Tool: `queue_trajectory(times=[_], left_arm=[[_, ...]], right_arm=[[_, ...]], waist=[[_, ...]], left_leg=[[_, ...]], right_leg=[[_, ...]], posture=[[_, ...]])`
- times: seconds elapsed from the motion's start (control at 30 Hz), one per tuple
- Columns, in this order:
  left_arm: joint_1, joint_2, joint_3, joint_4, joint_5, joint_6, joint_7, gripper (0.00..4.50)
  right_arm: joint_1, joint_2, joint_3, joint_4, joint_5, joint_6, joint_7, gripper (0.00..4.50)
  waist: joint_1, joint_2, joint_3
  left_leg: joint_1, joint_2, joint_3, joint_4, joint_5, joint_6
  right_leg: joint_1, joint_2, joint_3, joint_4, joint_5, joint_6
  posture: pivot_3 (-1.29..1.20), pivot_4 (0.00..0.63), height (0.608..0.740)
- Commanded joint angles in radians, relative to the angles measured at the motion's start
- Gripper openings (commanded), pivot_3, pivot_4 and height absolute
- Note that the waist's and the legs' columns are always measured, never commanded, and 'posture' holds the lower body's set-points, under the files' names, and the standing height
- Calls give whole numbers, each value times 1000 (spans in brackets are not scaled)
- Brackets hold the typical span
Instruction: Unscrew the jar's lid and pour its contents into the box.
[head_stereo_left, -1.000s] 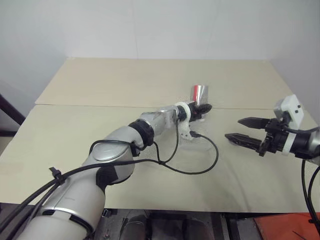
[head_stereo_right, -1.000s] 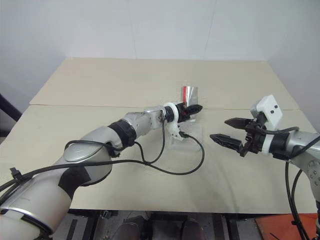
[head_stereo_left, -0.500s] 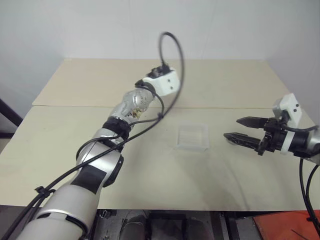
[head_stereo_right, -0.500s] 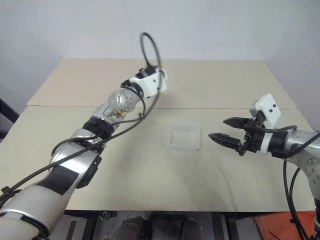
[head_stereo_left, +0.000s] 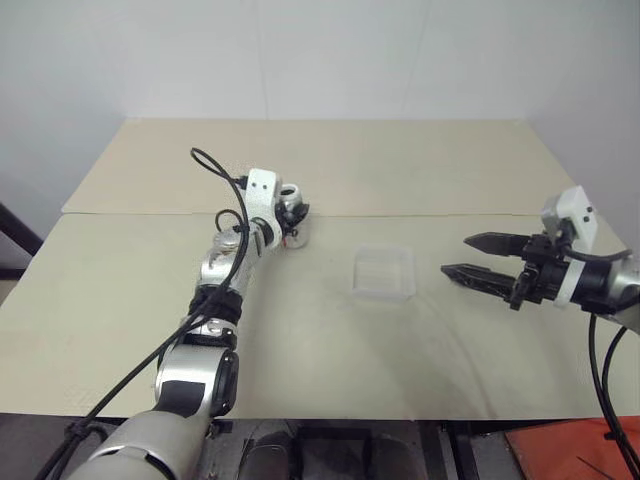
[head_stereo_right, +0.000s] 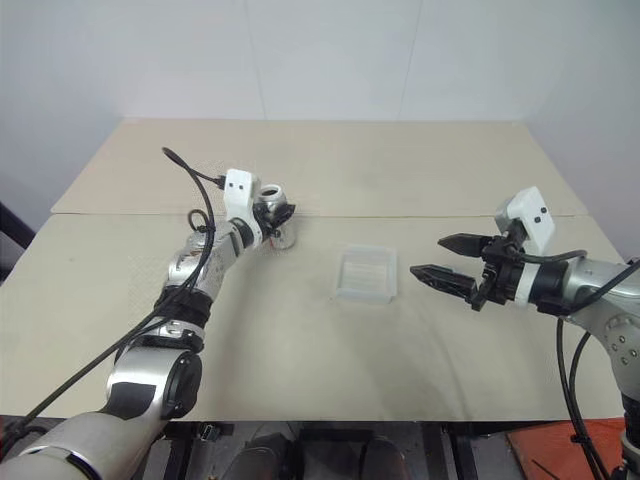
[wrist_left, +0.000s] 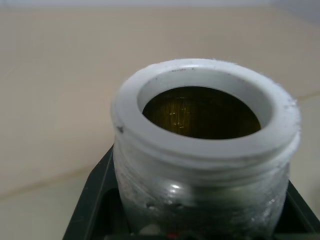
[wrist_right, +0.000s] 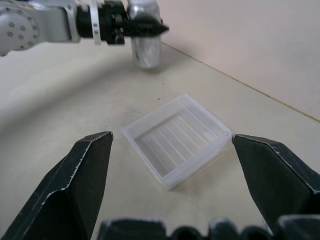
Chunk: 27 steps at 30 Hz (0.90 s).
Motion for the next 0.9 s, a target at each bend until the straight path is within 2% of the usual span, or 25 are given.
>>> queue_trajectory(times=[0.03, 0.13, 0.27, 0.3, 0.37, 0.43, 0.53, 0.6, 0.7, 0.77, 0.9], left_arm=[[27, -1, -31, -72, 6, -56, -20, 2054], [24, 16, -108, -68, 80, -171, -38, 2054], [-154, 117, -402, 91, 445, -554, 22, 2054], [-226, 134, -464, 148, 533, -622, 77, 2054], [-413, 180, -684, 245, 836, -756, 275, 2054], [-522, 190, -823, 312, 1010, -824, 404, 2054], [-631, 144, -1043, 364, 1275, -800, 571, 2054], [-649, 96, -1199, 384, 1441, -776, 640, 2054], [-644, 47, -1360, 410, 1602, -737, 689, 2054], [-639, 8, -1400, 428, 1648, -676, 716, 2054], [-655, -42, -1364, 471, 1616, -648, 750, 2054]], right_arm=[[-21, -6, -9, -14, 12, -4, -2, 4448], [-28, -3, -3, -13, 12, -6, -5, 4448], [-37, -7, 5, -8, 6, -12, 0, 4448], [-37, -8, 6, -7, 3, -16, 2, 4448], [-30, -10, 1, -7, 0, -22, 8, 4448], [-24, -10, -2, -10, -3, -28, 13, 4448], [-20, -3, -5, -13, -11, -38, 9, 4448], [-25, 4, -14, -18, -7, -35, -6, 4448], [-22, 12, -34, -40, 11, -22, -31, 4448], [-2, 22, -64, -71, 27, -14, -57, 4448], [35, 55, -130, -129, 89, 10, -113, 4448]], waist=[[-1, 0, 0], [0, 0, 0], [8, 0, 0], [12, 0, 0], [21, -2, 1], [27, -1, 1], [28, -1, 1], [28, -1, 1], [24, -1, 1], [21, -2, 1], [26, -2, 1]], left_leg=[[0, 0, 0, 0, 0, 0], [0, 0, 0, 0, 0, 0], [0, -3, 0, 0, 0, 0], [0, -3, 0, 0, 0, 0], [-2, -4, -1, 0, 0, 1], [-2, -5, -2, -2, -1, 1], [-2, -6, -1, -6, -1, 2], [-2, -6, -1, -6, -1, 2], [-3, -6, 0, -6, -1, 2], [-4, -5, 0, -7, -1, 1], [-5, -4, -1, -6, -1, 1]], right_leg=[[0, 0, 0, 0, 0, 0], [0, 0, 0, 0, 0, 0], [0, 0, -1, -1, 0, 0], [0, 0, -1, -1, 0, 0], [0, 0, -1, -2, 0, 0], [0, 0, -1, -5, 0, 1], [1, -1, 0, -10, 1, 1], [1, 0, -1, -10, 1, 1], [-1, 0, -1, -10, 1, 1], [-2, 0, -1, -9, 1, 1], [-3, 0, -1, -8, 1, 1]], posture=[[0, 150, 740], [0, 150, 740], [0, 150, 740], [0, 150, 740], [0, 150, 740], [0, 150, 740], [0, 150, 740], [0, 150, 740], [0, 150, 740], [0, 150, 740], [0, 150, 740]])
